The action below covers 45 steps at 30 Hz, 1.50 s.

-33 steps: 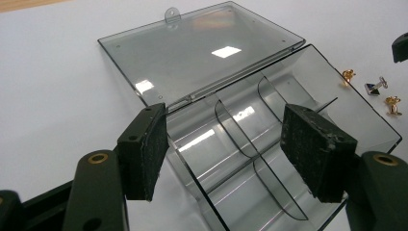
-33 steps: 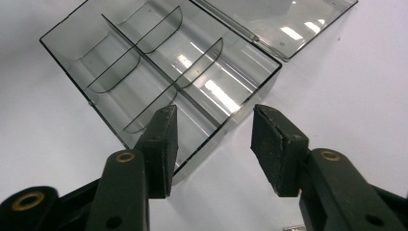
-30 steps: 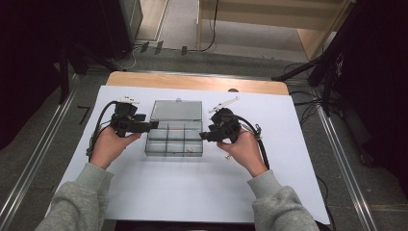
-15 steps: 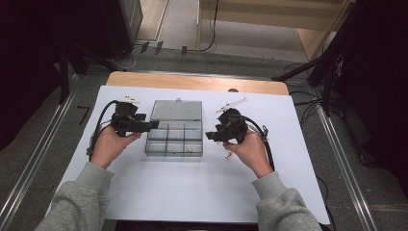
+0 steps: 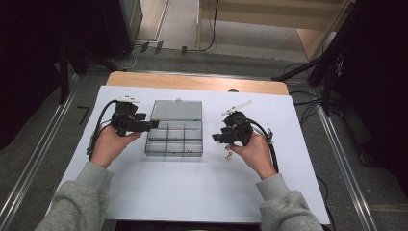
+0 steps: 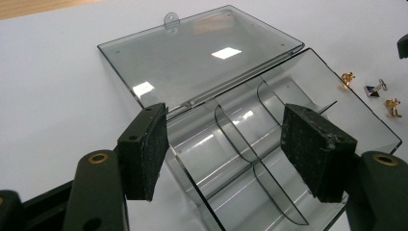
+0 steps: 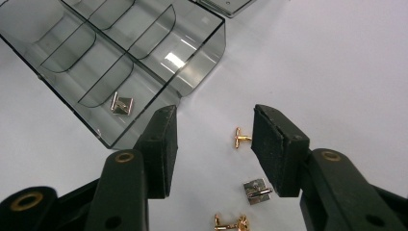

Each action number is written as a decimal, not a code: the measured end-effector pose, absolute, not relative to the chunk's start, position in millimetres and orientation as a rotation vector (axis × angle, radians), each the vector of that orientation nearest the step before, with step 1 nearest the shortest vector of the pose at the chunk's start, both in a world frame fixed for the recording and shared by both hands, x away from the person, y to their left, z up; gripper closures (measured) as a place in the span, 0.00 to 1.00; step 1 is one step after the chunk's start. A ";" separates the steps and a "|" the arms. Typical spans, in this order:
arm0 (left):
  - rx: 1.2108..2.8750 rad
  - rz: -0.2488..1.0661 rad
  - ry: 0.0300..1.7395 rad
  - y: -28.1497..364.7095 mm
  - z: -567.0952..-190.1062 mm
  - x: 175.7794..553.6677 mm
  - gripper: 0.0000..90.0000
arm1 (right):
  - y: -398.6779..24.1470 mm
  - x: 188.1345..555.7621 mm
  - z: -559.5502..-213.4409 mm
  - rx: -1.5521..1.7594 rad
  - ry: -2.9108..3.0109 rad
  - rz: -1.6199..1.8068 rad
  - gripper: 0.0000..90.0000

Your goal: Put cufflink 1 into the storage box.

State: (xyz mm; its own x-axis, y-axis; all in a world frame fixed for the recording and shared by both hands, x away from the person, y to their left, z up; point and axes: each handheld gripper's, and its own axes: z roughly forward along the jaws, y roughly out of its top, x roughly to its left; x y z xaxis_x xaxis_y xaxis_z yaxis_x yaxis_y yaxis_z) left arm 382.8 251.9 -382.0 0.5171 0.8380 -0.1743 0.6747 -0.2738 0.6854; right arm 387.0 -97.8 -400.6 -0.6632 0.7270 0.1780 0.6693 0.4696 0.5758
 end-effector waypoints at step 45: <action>2.037 0.285 1.231 250.3 -382.5 382.7 0.38 | -116.2 395.0 -433.0 1.441 2.611 0.729 0.76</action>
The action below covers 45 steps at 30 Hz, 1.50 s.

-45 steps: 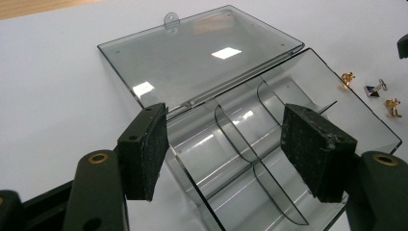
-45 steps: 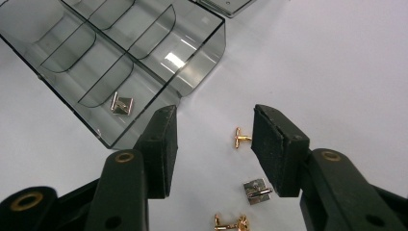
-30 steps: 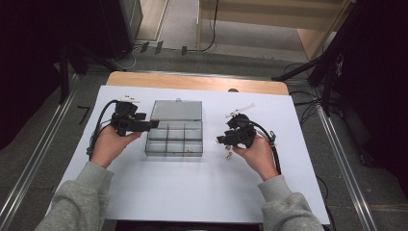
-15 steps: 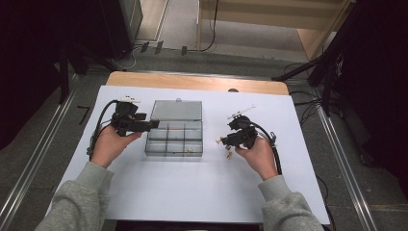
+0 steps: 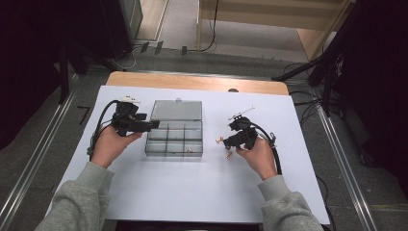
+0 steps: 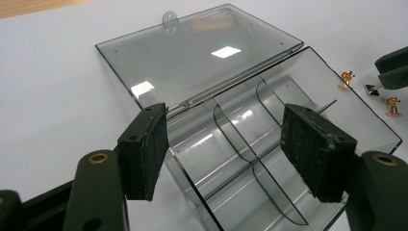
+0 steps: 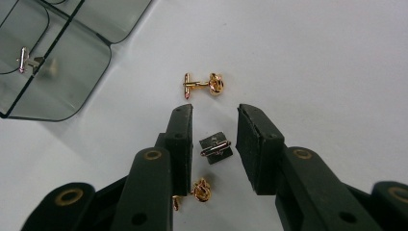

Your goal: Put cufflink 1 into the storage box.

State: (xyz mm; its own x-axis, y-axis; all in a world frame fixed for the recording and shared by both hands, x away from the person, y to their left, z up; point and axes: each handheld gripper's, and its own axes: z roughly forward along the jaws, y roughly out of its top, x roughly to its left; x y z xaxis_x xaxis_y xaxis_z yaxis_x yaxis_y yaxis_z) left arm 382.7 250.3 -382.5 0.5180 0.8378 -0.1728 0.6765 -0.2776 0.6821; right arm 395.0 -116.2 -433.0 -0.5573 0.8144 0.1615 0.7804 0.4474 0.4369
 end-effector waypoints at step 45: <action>2.048 0.285 1.222 247.6 -383.2 382.2 0.38 | -112.4 396.7 -436.0 1.452 2.660 0.666 0.95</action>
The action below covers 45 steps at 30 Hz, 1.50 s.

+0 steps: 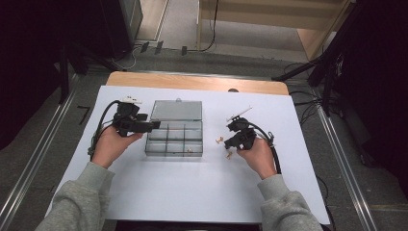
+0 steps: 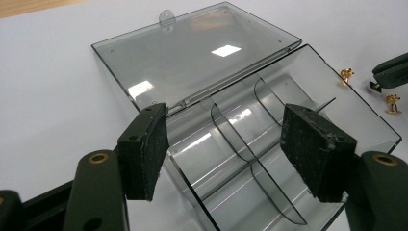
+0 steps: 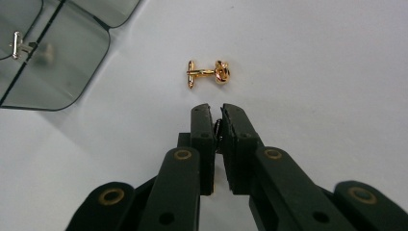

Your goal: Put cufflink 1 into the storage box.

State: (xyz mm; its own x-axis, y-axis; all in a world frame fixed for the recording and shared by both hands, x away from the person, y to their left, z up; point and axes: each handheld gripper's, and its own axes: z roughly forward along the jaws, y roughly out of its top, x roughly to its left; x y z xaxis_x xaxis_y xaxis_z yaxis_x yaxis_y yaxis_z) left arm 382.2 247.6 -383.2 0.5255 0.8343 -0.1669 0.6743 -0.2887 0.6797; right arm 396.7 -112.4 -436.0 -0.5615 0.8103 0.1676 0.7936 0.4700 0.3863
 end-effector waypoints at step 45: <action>2.046 0.288 1.224 249.5 -382.6 380.3 0.38 | -91.5 385.1 -399.0 1.307 2.660 0.884 0.95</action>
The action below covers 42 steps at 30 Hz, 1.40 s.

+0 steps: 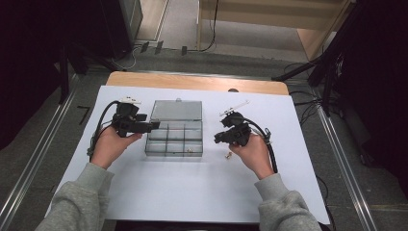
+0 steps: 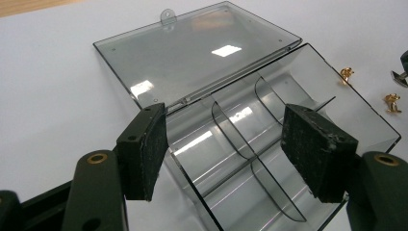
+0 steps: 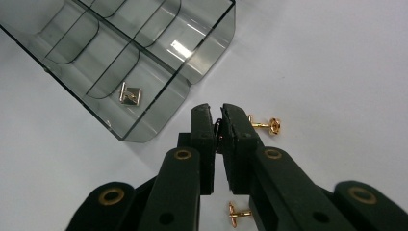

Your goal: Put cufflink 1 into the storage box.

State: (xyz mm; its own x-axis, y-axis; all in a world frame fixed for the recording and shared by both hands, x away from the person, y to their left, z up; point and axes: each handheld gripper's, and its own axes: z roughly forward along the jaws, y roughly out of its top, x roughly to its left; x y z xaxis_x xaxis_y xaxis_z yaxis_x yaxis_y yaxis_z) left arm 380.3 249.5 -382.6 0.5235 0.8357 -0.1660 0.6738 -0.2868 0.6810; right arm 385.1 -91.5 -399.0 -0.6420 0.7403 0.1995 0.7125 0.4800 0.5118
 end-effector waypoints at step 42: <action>2.033 0.303 1.222 253.8 -382.6 375.9 0.37 | -58.4 383.2 -384.9 1.184 2.683 0.978 0.95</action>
State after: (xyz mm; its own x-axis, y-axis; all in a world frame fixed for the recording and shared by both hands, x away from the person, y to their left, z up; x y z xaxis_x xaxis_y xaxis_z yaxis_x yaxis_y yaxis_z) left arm 375.9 253.8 -382.6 0.5200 0.8386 -0.1621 0.6662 -0.2794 0.6915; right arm 383.2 -58.4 -384.9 -0.7056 0.6802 0.1985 0.6483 0.5067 0.5683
